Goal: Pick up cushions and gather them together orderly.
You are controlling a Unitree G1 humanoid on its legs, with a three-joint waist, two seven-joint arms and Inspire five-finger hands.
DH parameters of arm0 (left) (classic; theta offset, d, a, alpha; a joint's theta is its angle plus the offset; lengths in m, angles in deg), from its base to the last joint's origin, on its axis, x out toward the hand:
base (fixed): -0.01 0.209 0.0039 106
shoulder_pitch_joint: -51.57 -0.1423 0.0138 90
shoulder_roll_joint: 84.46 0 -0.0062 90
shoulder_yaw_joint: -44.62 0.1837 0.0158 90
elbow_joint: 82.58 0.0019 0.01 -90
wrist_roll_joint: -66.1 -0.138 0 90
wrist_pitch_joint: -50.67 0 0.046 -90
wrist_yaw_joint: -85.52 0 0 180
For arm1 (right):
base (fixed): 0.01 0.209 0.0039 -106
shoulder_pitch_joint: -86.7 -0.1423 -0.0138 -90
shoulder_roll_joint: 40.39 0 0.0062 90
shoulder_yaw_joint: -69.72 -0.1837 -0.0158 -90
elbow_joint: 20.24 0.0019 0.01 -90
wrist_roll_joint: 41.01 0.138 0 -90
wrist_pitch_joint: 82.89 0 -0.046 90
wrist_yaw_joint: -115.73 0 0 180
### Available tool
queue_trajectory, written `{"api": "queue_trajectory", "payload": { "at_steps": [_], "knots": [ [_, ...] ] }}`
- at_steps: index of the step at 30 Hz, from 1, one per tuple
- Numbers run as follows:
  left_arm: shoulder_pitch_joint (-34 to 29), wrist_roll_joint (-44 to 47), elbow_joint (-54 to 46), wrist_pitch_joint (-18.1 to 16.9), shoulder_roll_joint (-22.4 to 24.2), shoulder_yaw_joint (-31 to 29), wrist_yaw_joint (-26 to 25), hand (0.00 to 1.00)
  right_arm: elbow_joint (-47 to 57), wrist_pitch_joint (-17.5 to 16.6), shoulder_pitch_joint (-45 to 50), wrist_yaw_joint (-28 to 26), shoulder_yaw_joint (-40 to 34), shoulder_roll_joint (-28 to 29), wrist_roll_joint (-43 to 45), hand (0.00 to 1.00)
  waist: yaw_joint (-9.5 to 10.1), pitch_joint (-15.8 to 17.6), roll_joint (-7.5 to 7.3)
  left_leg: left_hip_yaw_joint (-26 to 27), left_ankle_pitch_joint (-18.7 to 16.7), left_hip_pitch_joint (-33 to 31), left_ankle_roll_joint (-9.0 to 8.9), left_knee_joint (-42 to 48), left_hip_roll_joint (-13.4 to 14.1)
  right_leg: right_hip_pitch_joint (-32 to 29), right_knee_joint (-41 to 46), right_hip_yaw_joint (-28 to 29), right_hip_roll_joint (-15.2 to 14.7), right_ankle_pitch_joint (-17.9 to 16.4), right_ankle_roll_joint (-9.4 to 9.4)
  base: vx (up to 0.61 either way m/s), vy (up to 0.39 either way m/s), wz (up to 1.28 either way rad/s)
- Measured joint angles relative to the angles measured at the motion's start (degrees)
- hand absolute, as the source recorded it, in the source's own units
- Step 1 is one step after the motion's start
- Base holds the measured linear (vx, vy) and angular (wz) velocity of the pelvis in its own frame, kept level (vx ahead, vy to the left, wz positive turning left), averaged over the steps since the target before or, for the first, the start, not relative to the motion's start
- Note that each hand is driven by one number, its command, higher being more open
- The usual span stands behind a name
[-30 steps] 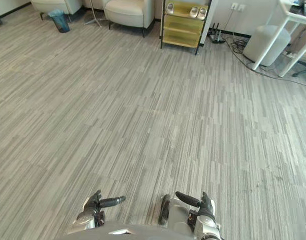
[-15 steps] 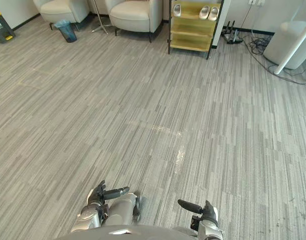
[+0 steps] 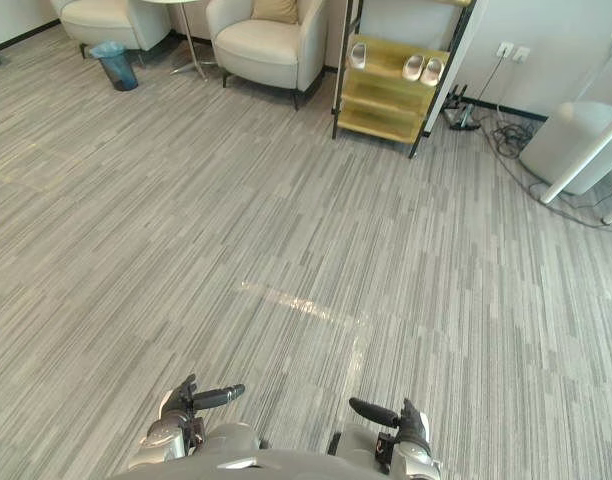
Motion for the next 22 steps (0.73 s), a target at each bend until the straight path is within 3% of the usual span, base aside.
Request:
{"api": "queue_trajectory", "payload": {
  "at_steps": [1, 2, 4, 6, 7, 8, 9, 11, 14, 15, 16, 17, 19, 22],
  "knots": [
    [-0.06, -0.03, 0.28, 0.02, 0.02, -0.01, 0.05, 1.0, -0.16, 0.03, -0.04, -0.03, -0.09, 0.03, 0.09, 1.0, -0.38, -0.08, -0.01, -1.0, -0.75, 1.1, -1.36, -0.29, -0.08, 0.26, -2.01, 1.27, 1.04, 7.35, -1.34, 0.94, -0.394, 0.6],
    [-0.05, -0.26, 0.6, -0.04, 0.72, -0.34, -0.07, 1.0, -1.02, 0.16, -0.85, 0.0, -0.03, -0.5, -0.17, 1.0, 0.09, -0.94, 2.01, -2.92, -0.6, 1.65, -2.76, 0.58, 2.53, 1.31, -1.61, 1.38, 3.29, 6.74, -5.39, 0.6, -0.273, 0.27],
    [-0.03, -0.9, 0.39, -0.03, 2.34, -1.01, 0.09, 1.0, -0.82, 0.06, -1.0, -0.29, -0.12, -0.84, -0.28, 1.0, 0.31, -1.31, 3.35, -3.41, 1.38, -1.13, -5.71, 7.06, 3.62, 2.24, -1.81, 0.91, 4.33, 3.66, -6.24, 0.63, -0.3, 0.12],
    [0.35, -1.04, 0.04, -0.01, 3.25, -1.57, 0.2, 1.0, -0.54, 0.69, -0.66, -0.21, 0.02, -1.53, -0.22, 1.0, 0.1, -1.01, 4.56, -4.55, 5.27, -8.5, -6.51, 24.85, 5.22, 7.3, -5.81, 0.13, 5.73, 2.62, -6.73, 0.43, -0.222, 0.19],
    [0.3, -1.17, -0.67, -0.03, 3.31, -1.62, 0.3, 1.0, -0.59, 1.08, -0.37, 0.09, 0.08, -1.56, -0.13, 1.0, 0.31, -0.83, 4.66, -4.28, 5.15, -11.9, -6.88, 33.87, 6.64, 10.93, -8.42, 0.14, 6.75, 2.55, -6.86, 0.44, -0.215, 0.06],
    [0.24, -1.22, -1.15, -0.05, 3.29, -1.58, 0.3, 1.0, -0.59, 1.2, -0.27, 0.21, 0.13, -1.41, -0.05, 1.0, 0.32, -0.7, 4.61, -3.91, 4.98, -13.25, -7.11, 37.39, 7.09, 12.81, -9.58, 0.19, 7.09, 2.49, -6.95, 0.49, -0.22, -0.04],
    [0.07, -1.41, -2.66, -0.18, 2.72, -1.31, 0.38, 1.0, -0.55, 1.2, -0.04, 0.41, 0.26, -0.72, 0.07, 1.0, 0.58, 0.03, 3.41, -2.12, 4.01, -17.43, -7.46, 43.12, 8.28, 18.26, -12.73, 0.41, 7.57, 2.19, -7.39, 0.29, -0.112, -0.11],
    [0.16, -1.39, -4.48, -0.54, 2.44, -1.03, 0.59, 1.0, -0.48, 1.2, -0.16, 0.55, 0.09, 0.29, 1.02, 1.0, 1.21, 0.31, 2.25, -0.38, 2.69, -22.24, -7.22, 38.45, 8.62, 22.75, -16.28, 1.3, 7.49, 2.17, -7.28, 0.36, -0.081, -0.29],
    [0.94, -1.4, -4.12, -0.35, 2.64, -0.67, 0.56, 1.0, -0.26, 1.29, -0.18, 0.6, 0.05, 0.31, 1.03, 1.0, 1.63, 0.24, 2.77, -0.87, 2.93, -24.44, -7.44, 22.48, 6.65, 25.02, -17.31, 2.09, 6.97, 1.04, -5.39, 0.3, 0.048, -0.3],
    [0.83, -1.39, -3.76, -0.35, 2.76, -0.06, 0.55, 1.0, 0.29, 1.29, 0.46, 0.69, 0.0, 0.05, 1.02, 1.0, 1.64, -0.06, 3.36, -3.81, 7.72, -24.23, -7.05, 11.79, 4.52, 25.85, -16.71, 2.55, 6.77, -0.24, -4.01, 0.3, 0.16, -0.15],
    [0.79, -1.24, -3.41, -0.35, 2.9, 0.26, 0.54, 1.0, 0.32, 1.32, 0.74, 0.71, -0.04, -0.23, 1.02, 1.0, 1.77, -0.19, 3.78, -6.5, 14.66, -24.02, -7.57, 8.64, 3.13, 26.39, -16.11, 2.94, 6.78, -1.42, -3.33, 0.31, 0.171, -0.1],
    [1.05, -1.22, -3.14, -0.44, 2.01, 0.88, 0.41, 1.0, 0.07, 1.45, 0.71, 0.77, -0.14, 0.2, 1.01, 1.0, 1.8, -0.29, 2.33, -7.52, 14.56, -22.81, -8.15, 8.34, 1.37, 26.62, -15.0, 3.71, 5.24, -2.97, -2.35, 0.25, 0.121, 0.02],
    [1.12, -1.2, -2.96, -0.48, 0.89, 1.55, 0.43, 1.0, 0.06, 1.47, 1.1, 0.7, -0.2, 1.23, 0.98, 1.0, 1.56, -0.59, 0.33, -6.36, 14.13, -21.52, -7.47, 6.89, 0.03, 26.46, -13.42, 4.07, 3.08, -3.7, -1.64, 0.33, 0.102, 0.03],
    [1.13, -1.23, -2.37, -0.43, 0.78, 1.48, 0.27, 1.0, 0.16, 1.61, 1.09, 0.62, -0.84, 1.72, 0.93, 1.0, 1.83, -0.78, -0.02, -4.39, 13.63, -19.07, -6.65, 6.19, -0.73, 26.66, -10.93, 5.1, 1.51, -3.67, -1.6, 0.22, 0.084, -0.15]
  ]
}}
